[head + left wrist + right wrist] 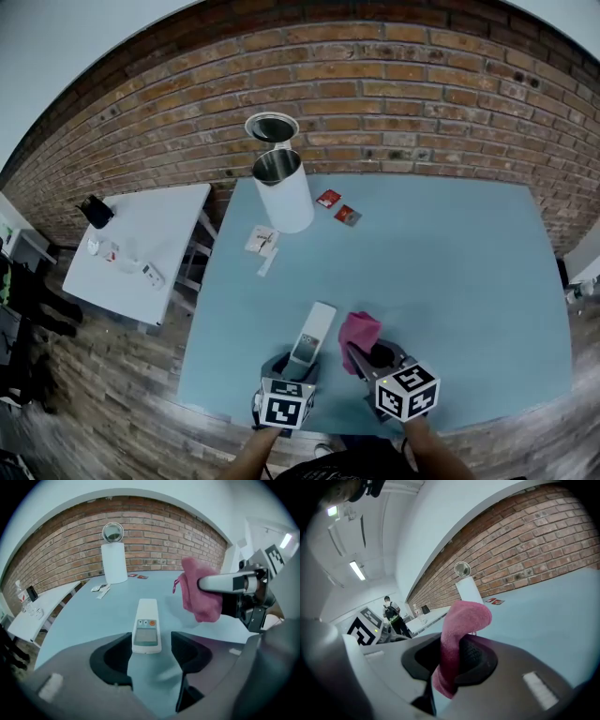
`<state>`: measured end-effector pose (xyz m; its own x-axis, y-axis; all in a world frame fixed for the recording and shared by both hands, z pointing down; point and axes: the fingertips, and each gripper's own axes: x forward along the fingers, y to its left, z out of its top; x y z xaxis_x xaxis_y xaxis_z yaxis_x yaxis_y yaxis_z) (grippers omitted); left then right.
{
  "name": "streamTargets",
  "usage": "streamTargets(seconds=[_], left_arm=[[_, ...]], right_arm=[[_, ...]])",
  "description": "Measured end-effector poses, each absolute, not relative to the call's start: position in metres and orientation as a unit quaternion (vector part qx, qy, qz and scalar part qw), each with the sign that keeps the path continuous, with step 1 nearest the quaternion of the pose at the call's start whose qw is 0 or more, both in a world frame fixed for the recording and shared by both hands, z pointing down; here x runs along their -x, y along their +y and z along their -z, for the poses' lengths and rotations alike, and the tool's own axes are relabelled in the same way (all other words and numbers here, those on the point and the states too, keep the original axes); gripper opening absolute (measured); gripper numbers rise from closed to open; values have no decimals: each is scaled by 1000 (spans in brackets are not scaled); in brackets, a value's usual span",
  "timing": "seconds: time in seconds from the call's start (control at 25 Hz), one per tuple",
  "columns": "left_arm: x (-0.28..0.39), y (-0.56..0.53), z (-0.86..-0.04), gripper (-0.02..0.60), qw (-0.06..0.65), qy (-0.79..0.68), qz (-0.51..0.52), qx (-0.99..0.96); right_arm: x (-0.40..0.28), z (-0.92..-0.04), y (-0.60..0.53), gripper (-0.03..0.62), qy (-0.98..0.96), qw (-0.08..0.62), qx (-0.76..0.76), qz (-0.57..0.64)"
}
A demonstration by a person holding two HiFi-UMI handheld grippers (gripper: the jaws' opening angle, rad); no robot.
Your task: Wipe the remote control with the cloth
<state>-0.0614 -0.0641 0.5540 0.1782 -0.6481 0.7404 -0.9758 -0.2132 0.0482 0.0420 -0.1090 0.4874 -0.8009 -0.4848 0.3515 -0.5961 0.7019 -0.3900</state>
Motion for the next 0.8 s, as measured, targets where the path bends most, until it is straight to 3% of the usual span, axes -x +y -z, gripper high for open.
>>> streamTargets(seconds=[0.36,0.44,0.8], left_arm=[[42,-34,-486,198,214,-568,-197,-770],[50,-27,-474,11,188,-590,-190,-762],[46,13,-430,2,166,-590,-114,-782]], right_arm=[[-19,-463,-61,77,-919,122,-305,-217],[-17,-457,-50,77,-919,124,-311,-208],[-16,-433,-2,77,-914,128,-341,-177]])
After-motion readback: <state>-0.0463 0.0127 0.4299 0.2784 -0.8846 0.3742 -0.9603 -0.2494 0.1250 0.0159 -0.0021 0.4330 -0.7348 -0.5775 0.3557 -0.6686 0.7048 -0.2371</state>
